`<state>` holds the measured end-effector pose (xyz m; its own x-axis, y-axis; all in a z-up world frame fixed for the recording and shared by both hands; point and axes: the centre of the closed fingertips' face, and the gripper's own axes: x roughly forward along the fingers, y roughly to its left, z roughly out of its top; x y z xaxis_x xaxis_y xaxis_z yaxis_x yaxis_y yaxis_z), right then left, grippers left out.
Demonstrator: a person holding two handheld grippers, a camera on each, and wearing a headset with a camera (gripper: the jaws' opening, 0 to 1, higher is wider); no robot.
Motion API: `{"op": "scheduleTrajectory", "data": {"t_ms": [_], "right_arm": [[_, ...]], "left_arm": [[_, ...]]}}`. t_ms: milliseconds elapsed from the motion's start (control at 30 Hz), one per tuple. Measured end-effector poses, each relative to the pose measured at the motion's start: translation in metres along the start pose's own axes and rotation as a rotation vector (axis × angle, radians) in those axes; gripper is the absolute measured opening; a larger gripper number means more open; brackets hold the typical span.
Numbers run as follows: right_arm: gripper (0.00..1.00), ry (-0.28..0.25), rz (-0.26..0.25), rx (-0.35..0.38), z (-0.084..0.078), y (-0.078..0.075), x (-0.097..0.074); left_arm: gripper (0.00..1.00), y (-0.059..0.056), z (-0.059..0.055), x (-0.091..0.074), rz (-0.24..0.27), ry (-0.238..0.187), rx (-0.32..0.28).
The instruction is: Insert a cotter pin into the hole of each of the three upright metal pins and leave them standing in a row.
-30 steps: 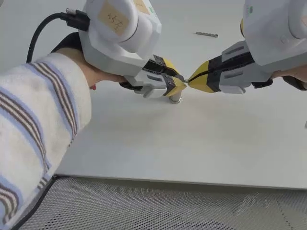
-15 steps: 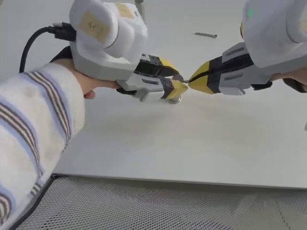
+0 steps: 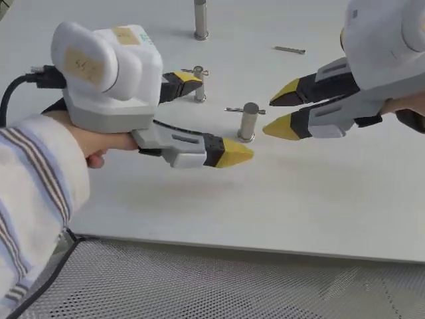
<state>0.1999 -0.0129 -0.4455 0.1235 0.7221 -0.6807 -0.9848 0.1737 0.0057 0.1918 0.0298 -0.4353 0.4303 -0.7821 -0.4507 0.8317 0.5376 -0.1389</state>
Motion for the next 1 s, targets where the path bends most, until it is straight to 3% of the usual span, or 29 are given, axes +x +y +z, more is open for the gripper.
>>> {"op": "scheduleTrajectory", "data": {"t_ms": [167, 400, 600, 767, 900, 1000], "right_arm": [[0.25, -0.002, 0.012, -0.004, 0.004, 0.005, 0.003], [0.25, -0.007, 0.023, -0.004, 0.009, 0.010, 0.006], [0.24, -0.007, 0.029, 0.000, 0.009, 0.013, 0.013], [0.20, -0.015, 0.027, -0.005, 0.012, 0.011, 0.016], [0.13, -0.011, 0.012, -0.028, 0.014, 0.007, 0.019], [0.12, -0.006, 0.029, -0.041, 0.015, 0.006, 0.019]], "left_arm": [[0.99, -0.004, -0.012, -0.009, 0.002, 0.026, -0.010], [0.99, -0.009, -0.025, -0.019, -0.003, 0.068, -0.021], [0.99, -0.007, -0.031, -0.026, 0.037, 0.090, -0.011], [0.99, -0.006, -0.037, -0.034, 0.067, 0.082, -0.057], [0.99, -0.006, -0.044, -0.038, 0.081, 0.105, -0.050], [0.99, -0.006, -0.047, -0.041, 0.086, 0.111, -0.052]]}}
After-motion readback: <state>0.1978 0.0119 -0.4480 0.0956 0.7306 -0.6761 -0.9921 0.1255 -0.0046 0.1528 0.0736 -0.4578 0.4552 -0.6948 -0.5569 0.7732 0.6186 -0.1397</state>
